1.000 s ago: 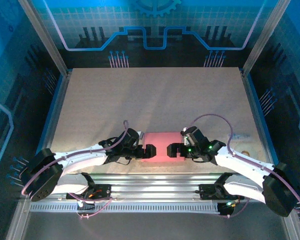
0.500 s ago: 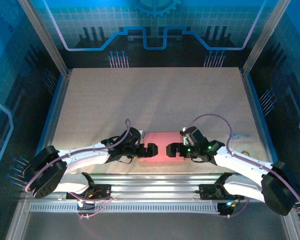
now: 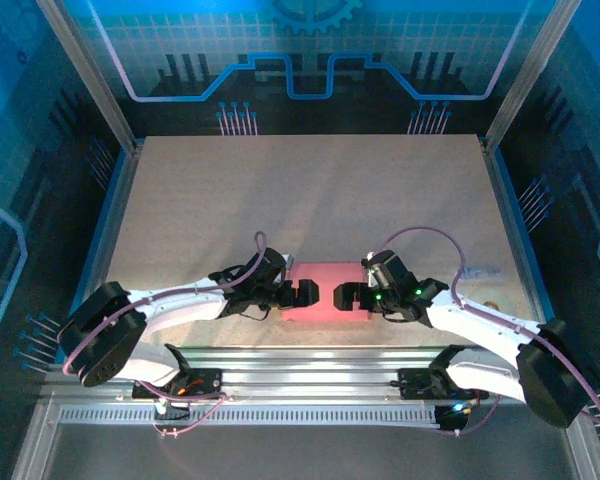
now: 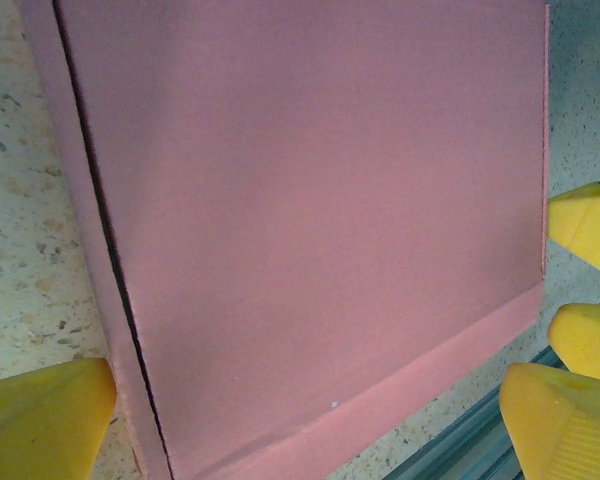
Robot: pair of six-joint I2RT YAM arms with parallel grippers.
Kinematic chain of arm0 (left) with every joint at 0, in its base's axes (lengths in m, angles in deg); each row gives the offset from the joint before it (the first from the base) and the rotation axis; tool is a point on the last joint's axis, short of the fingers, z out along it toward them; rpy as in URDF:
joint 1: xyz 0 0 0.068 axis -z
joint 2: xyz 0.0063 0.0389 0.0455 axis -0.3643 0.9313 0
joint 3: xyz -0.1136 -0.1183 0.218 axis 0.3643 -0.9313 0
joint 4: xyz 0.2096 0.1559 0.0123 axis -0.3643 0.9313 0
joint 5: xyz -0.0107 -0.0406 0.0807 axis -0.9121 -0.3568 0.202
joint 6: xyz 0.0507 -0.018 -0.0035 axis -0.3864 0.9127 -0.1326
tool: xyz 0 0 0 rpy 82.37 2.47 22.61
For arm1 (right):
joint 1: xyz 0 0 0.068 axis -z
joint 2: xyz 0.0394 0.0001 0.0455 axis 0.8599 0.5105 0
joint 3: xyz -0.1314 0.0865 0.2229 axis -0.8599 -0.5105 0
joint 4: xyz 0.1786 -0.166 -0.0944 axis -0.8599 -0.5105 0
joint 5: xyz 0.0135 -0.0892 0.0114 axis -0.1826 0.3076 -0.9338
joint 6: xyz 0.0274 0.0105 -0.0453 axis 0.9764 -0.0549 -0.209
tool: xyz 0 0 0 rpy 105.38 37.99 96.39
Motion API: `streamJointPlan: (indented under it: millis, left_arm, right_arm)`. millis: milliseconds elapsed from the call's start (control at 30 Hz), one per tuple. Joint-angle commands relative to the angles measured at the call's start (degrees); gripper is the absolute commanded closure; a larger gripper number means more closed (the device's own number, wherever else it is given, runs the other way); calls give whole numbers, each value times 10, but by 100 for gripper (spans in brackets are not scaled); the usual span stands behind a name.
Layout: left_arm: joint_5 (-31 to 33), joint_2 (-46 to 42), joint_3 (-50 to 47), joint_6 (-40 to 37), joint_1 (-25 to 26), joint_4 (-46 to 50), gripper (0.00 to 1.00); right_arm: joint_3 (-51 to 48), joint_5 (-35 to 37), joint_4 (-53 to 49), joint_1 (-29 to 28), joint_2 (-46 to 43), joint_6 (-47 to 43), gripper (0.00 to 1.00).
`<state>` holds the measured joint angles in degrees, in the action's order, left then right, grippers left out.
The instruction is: Fold the paper box
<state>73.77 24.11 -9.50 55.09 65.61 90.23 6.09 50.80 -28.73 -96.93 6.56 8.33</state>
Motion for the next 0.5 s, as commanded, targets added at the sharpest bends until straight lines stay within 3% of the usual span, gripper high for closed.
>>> streamJointPlan:
  millis: [0,467]
  left_arm:
    - [1,5,18,-22,-9,-2,1]
    - [-19,18,23,-23,-16,-22,1]
  right_arm:
    - [6,1,11,11,4,-11,0]
    - [13,-17,21,14,19,-23,0]
